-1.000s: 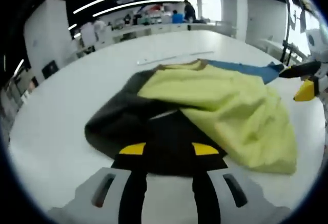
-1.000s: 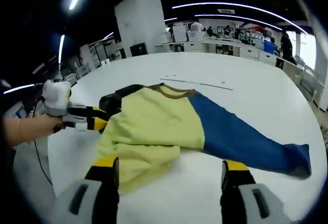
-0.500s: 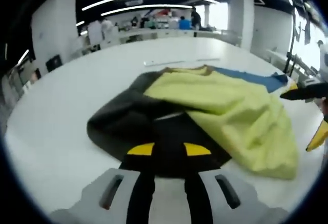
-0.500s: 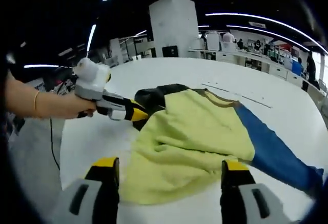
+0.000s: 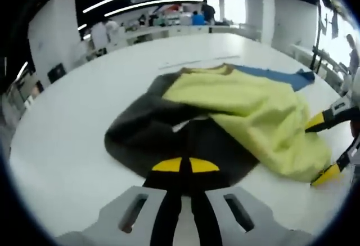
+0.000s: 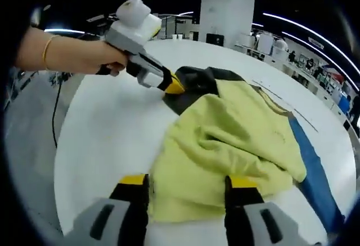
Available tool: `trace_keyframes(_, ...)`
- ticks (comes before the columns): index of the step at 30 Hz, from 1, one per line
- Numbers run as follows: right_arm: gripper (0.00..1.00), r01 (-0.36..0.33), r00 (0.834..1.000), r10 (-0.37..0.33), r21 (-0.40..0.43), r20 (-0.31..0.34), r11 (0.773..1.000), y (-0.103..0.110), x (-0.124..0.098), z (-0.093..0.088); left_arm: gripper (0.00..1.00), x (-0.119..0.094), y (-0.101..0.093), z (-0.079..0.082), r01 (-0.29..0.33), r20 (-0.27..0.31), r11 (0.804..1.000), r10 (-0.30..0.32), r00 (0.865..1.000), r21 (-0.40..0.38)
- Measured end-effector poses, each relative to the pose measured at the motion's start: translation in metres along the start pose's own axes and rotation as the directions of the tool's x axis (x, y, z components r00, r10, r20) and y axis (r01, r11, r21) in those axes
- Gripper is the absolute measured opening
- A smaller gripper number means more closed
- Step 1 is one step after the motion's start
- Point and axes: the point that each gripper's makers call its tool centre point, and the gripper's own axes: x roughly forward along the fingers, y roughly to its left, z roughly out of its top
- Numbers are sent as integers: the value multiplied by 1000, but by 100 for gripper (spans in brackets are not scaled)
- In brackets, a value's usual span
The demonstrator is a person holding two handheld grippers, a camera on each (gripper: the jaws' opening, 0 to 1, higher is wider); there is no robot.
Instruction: Fold the garment on the visible template until the final outline fits inside the template.
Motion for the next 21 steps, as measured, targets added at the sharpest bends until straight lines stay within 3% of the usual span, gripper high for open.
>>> trace_keyframes(7, 27, 25, 1000, -25, 15, -13, 1000, -8, 0, -1, 0, -20, 31, 1, -42, 11, 999, 42, 999, 13)
trace_keyframes(11, 16, 26, 1000, -25, 29, -16, 999, -8, 1, 0, 0, -29, 55, -3, -86, -4, 994, 87, 996, 73)
trace_keyframes(14, 14, 30, 999, -29, 37, -21, 999, -7, 1, 0, 0, -33, 68, -8, -106, -8, 990, 107, 994, 89)
trace_keyframes(17, 3, 25, 1000, -24, 41, -18, 999, -7, 1, 3, 0, -36, 77, -13, -118, -13, 990, 119, 993, 73)
trace_keyframes(21, 0, 30, 1000, -30, 49, -10, 998, -10, -2, 7, 0, -41, 85, -19, -140, -19, 989, 141, 990, 54)
